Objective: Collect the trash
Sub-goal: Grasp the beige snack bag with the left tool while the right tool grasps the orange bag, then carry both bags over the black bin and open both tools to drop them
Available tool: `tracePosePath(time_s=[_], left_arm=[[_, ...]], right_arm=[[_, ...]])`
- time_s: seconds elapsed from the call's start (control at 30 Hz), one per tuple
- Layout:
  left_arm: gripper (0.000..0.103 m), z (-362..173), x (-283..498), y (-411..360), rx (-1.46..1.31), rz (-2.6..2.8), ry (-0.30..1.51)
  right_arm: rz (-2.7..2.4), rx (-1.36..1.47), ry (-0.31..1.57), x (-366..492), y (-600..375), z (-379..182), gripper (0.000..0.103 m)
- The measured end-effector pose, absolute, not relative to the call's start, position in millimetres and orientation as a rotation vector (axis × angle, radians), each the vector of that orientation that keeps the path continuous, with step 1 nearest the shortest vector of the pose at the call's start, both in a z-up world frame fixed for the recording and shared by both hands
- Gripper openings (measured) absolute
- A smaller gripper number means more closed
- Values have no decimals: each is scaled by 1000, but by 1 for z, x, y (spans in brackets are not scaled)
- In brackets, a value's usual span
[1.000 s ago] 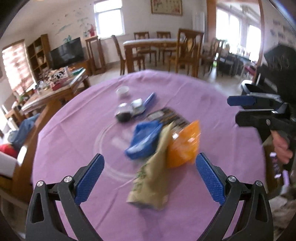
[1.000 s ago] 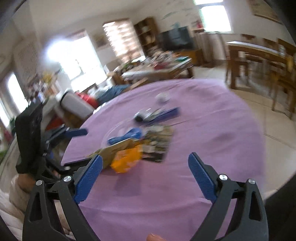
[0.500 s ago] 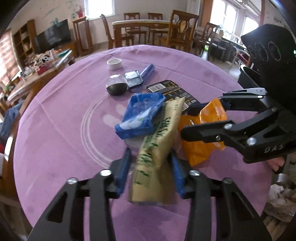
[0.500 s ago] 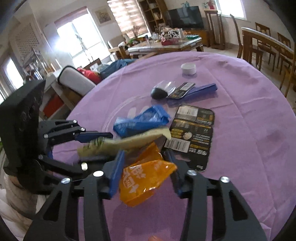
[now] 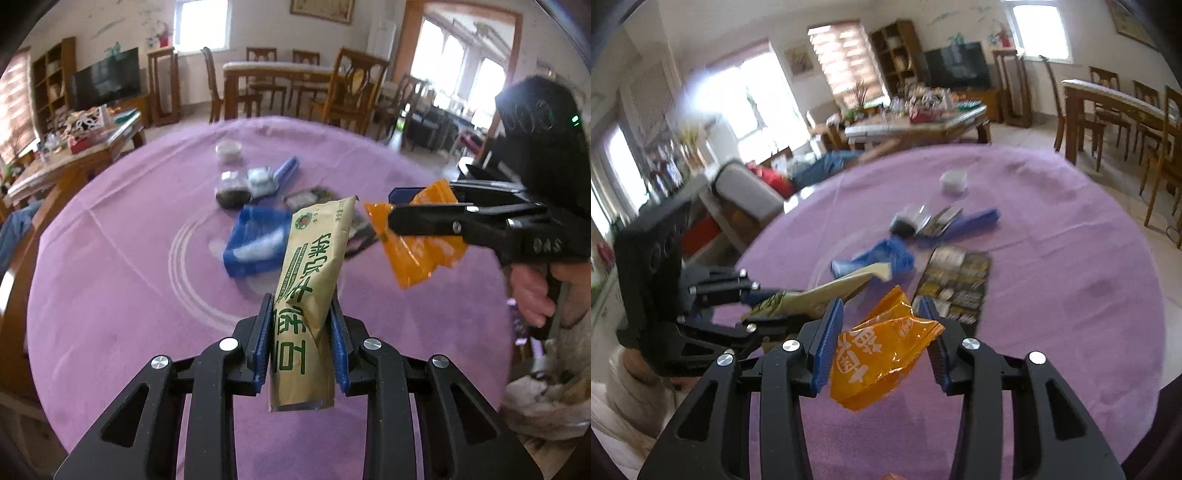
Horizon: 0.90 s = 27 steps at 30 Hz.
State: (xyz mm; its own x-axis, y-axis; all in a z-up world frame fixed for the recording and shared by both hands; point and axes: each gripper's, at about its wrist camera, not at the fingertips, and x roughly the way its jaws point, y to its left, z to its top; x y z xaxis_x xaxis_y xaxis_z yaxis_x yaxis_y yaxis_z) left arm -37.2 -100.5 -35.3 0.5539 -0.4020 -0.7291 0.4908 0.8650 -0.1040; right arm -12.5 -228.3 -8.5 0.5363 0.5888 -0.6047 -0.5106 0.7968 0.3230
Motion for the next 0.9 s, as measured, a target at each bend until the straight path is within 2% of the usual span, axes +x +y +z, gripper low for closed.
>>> tracePosePath(time_s=[0.37,0.57,0.9], left_arm=[[28,19,-27,-153,30,-620,680],[28,26,-9,-232,28,-742,680],[28,11,7,-411,72,-996,729]], right_arm=[[552,337,560,-13,-335,32,42],[444,398,496,-24,-405,35,42],[154,548,382,-66,-548,22,42]])
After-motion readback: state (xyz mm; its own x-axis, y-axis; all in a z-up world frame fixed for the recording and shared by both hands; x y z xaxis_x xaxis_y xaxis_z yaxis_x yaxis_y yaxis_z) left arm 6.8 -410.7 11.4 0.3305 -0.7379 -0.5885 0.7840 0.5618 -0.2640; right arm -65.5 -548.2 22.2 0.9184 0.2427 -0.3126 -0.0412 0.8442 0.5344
